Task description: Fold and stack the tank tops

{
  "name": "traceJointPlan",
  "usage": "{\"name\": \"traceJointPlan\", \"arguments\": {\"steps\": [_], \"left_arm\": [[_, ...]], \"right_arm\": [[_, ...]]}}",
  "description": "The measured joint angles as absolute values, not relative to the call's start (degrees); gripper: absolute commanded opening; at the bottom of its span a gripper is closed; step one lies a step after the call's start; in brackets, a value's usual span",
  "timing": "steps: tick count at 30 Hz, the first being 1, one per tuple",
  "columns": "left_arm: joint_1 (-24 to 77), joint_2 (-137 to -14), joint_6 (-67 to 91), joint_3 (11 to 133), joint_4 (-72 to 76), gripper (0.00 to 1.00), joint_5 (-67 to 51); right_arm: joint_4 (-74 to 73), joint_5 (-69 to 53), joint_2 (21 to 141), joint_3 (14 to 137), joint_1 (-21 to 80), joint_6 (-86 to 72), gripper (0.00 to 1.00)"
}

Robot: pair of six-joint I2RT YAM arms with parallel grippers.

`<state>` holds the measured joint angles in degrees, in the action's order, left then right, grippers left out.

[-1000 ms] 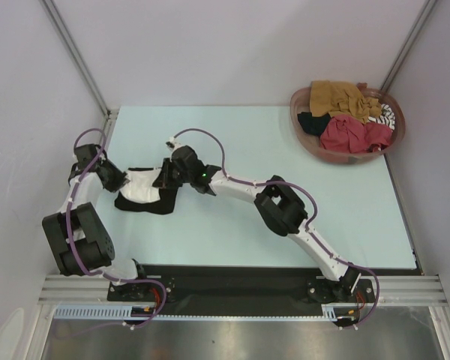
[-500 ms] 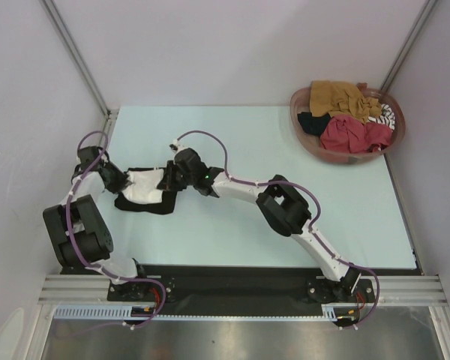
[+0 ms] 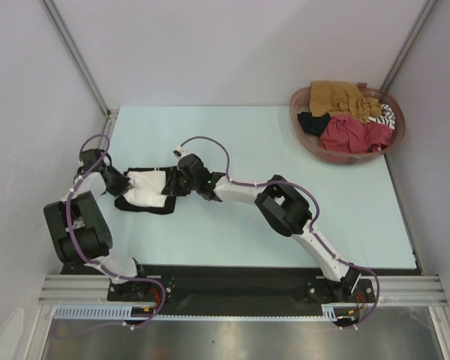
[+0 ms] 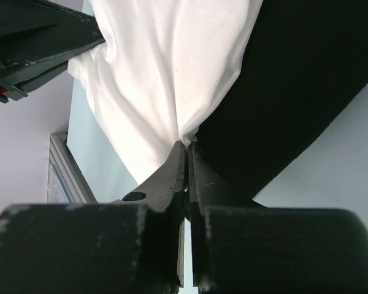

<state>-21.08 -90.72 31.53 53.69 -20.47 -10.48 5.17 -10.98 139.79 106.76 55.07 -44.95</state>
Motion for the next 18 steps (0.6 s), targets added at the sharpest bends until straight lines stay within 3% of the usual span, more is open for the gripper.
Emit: {"name": "traceJointPlan", "arguments": {"steps": [3, 6, 8, 10, 14, 18], "left_arm": [[-21.06, -90.43, 31.92, 52.71, -20.73, 0.20, -9.13], [-21.06, -89.73, 32.58, 51.79, -20.88, 0.32, -8.34], [-21.08, -89.17, 33.08, 51.35, -20.95, 0.38, -7.73], [-21.08, -88.58, 33.23, 51.29, -21.19, 0.41, -7.29], [-21.19, -87.13, 33.45, 51.29, -21.93, 0.54, -5.65], [-21.45, -83.68, 33.63, 51.29, -23.46, 0.58, -3.42]], "right_arm": [[5.69, -10.98, 139.76, 106.19, 55.11, -44.97, 0.01], [5.91, -10.76, 139.48, 105.65, 55.22, -44.95, 0.07], [5.93, -10.41, 139.13, 105.27, 55.33, -44.93, 0.17], [5.96, -10.04, 138.65, 104.79, 55.44, -44.71, 0.28], [6.13, -9.34, 137.29, 103.61, 55.55, -44.07, 0.36], [6.35, -8.80, 136.25, 103.55, 55.61, -43.64, 0.39]]}}
